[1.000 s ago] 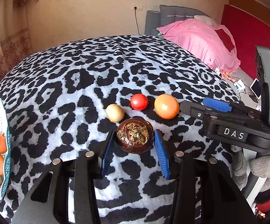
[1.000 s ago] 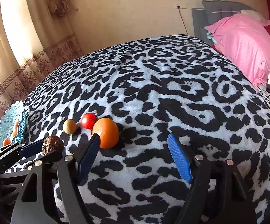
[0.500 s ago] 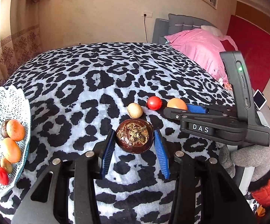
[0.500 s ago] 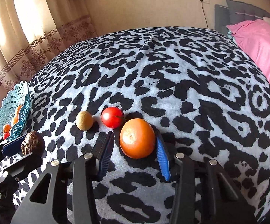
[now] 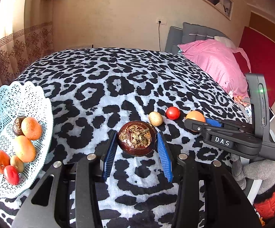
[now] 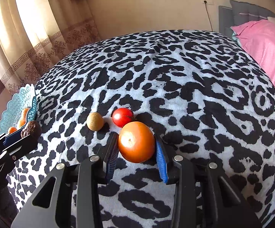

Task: Organize fruits
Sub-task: 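Carry the passion fruit into the basket and open the left tool while the right tool holds the orange, then carry the large orange into the blue basket and open the right tool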

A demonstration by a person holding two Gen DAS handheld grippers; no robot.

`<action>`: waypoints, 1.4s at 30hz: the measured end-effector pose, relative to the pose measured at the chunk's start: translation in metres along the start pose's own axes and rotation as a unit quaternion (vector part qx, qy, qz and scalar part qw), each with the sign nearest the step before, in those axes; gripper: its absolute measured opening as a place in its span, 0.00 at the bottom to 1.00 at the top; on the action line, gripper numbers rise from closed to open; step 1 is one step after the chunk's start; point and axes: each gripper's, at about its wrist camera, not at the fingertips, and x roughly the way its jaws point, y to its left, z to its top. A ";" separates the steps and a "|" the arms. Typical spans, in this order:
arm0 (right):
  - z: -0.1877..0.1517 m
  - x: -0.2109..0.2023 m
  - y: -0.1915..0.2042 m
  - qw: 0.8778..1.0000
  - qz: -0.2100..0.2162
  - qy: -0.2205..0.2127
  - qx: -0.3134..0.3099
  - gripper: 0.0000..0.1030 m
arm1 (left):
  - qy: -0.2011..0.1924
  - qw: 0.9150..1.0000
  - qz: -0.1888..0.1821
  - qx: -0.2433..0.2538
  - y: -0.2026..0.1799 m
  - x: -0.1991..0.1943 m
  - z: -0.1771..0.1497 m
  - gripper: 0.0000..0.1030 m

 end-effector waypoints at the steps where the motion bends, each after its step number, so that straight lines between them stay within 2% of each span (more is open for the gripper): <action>1: 0.000 -0.002 0.003 1.000 0.003 -0.002 -0.001 0.36 | -0.003 1.000 0.006 -0.002 0.003 -0.002 0.000 0.42; 14: 0.001 -0.019 0.042 0.999 0.031 -0.014 -0.027 0.36 | -0.043 0.996 0.056 -0.050 0.063 -0.036 0.007 0.42; 25: 0.001 -0.015 0.066 0.998 0.038 -0.008 -0.046 0.36 | -0.061 0.987 0.108 -0.105 0.133 -0.057 0.003 0.42; 33: 0.001 -0.010 0.083 0.997 0.043 -0.002 -0.059 0.36 | -0.057 0.978 0.140 -0.145 0.171 -0.059 -0.006 0.42; 34: 0.001 -0.009 0.086 0.997 0.044 -0.001 -0.060 0.36 | -0.059 0.976 0.143 -0.150 0.174 -0.060 -0.008 0.44; 37: 0.000 -0.007 0.092 0.997 0.047 0.001 -0.065 0.36 | -0.068 0.972 0.150 -0.166 0.184 -0.066 -0.011 0.71; 38: 0.000 -0.007 0.094 0.997 0.048 0.001 -0.067 0.36 | -0.073 0.971 0.153 -0.171 0.187 -0.068 -0.012 0.75; 42: 0.001 -0.007 0.102 0.996 0.053 0.001 -0.073 0.36 | -0.082 0.965 0.161 -0.189 0.196 -0.078 -0.015 0.77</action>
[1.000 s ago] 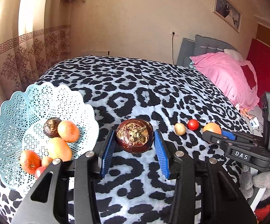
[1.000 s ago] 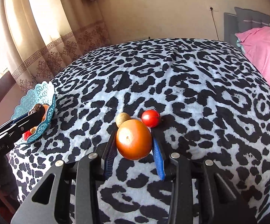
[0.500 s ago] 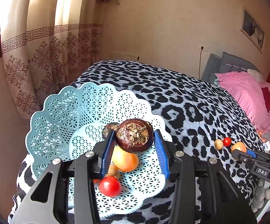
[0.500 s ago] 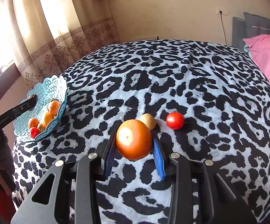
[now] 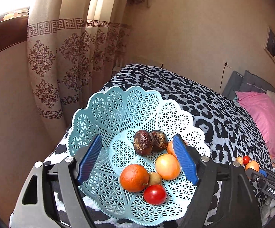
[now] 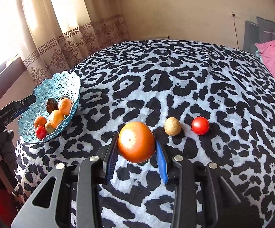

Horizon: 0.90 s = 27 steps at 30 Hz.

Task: Organize fruits
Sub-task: 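Carry the large orange into the blue basket and open the right tool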

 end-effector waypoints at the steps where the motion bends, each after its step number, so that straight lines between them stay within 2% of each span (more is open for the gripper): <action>1: 0.001 0.000 0.002 1.000 0.001 0.000 -0.002 0.36 | -0.002 1.000 0.002 -0.003 0.002 -0.001 0.001 0.78; 15: 0.016 0.005 0.058 0.998 0.046 -0.007 -0.047 0.36 | -0.025 0.999 0.044 0.000 0.013 -0.021 -0.004 0.86; 27: 0.027 0.022 0.125 0.991 0.100 -0.003 -0.092 0.36 | -0.033 0.998 0.051 -0.013 0.025 -0.034 -0.007 0.86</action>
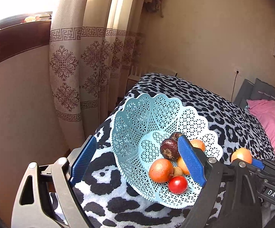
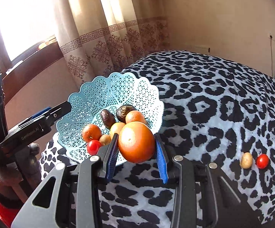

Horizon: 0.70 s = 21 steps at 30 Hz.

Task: Organize fruits
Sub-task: 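Carry the large orange into the blue basket and open the right tool, then move the right tool back toward the red tomato on the bedspread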

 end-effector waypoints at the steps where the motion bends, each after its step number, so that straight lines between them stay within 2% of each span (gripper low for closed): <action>1: 0.001 0.004 0.004 1.000 0.004 0.002 -0.002 0.36 | 0.000 1.000 0.001 -0.002 0.001 -0.001 0.000 0.86; 6: 0.001 0.021 0.023 0.999 0.026 0.016 -0.020 0.36 | 0.002 1.000 0.002 -0.007 0.004 -0.001 -0.001 0.87; 9: 0.000 0.022 0.026 0.999 0.039 0.016 -0.019 0.41 | 0.004 1.000 0.000 -0.007 0.004 -0.001 -0.003 0.87; 21: -0.015 0.007 0.000 1.000 0.020 0.015 0.011 0.42 | 0.002 1.000 -0.003 -0.003 0.002 -0.002 -0.003 0.87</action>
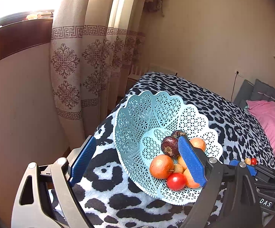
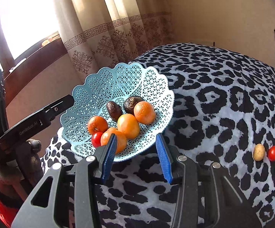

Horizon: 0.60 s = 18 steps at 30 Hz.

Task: Organize fruits
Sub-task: 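Move the right tool back toward the red tomato on the bedspread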

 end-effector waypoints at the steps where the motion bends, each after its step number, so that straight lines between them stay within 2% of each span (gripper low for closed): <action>1: -0.002 -0.001 -0.001 1.000 -0.001 0.001 0.001 0.42 | 0.000 1.000 0.000 0.001 -0.001 0.000 0.000 0.87; 18: -0.018 -0.013 -0.027 1.000 -0.018 0.007 0.024 0.43 | 0.003 1.000 -0.014 0.021 -0.024 -0.003 -0.001 0.87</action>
